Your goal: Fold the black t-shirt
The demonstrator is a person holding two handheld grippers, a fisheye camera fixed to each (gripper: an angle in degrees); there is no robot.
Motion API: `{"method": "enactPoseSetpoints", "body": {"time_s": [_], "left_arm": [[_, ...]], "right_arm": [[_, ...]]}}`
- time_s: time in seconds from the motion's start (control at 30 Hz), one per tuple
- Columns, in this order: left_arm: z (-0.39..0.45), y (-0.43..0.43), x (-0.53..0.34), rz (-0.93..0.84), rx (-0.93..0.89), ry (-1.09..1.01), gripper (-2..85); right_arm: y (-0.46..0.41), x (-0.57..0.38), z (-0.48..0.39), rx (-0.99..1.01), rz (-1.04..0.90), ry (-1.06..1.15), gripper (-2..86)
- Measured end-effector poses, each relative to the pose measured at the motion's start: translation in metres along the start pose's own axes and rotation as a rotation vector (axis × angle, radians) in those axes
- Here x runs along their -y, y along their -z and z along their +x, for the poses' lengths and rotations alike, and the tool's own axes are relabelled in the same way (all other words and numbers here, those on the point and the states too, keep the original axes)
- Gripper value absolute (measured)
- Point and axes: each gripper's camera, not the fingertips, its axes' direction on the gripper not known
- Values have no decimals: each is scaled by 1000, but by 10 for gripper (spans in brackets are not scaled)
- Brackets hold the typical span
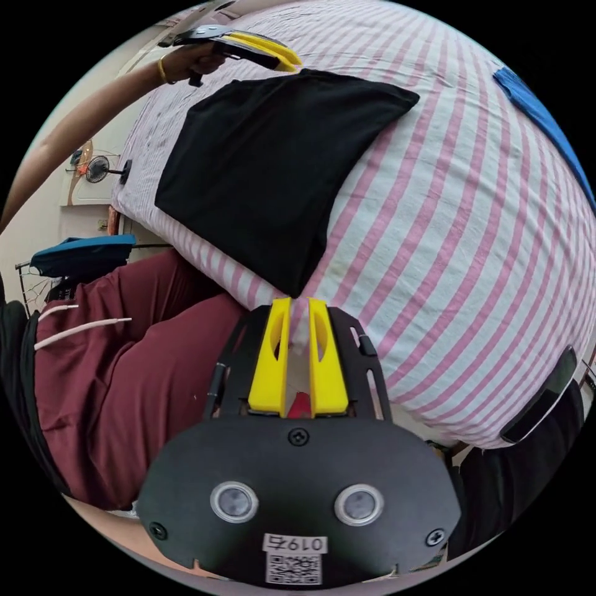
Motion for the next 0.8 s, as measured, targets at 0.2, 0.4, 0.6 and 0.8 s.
{"method": "enactPoseSetpoints", "body": {"time_s": [0.2, 0.4, 0.6, 0.8], "left_arm": [[-26, 54, -75, 193, -23, 205, 43], [-11, 70, -157, 179, 65, 349, 63], [-6, 75, -188, 158, 178, 416, 63], [-21, 83, -187, 169, 83, 328, 60]], "right_arm": [[66, 19, -37, -90, 194, -54, 9], [108, 129, -97, -183, 297, 161, 56], [111, 260, -135, -304, 178, 383, 54], [137, 323, -135, -257, 113, 459, 66]]}}
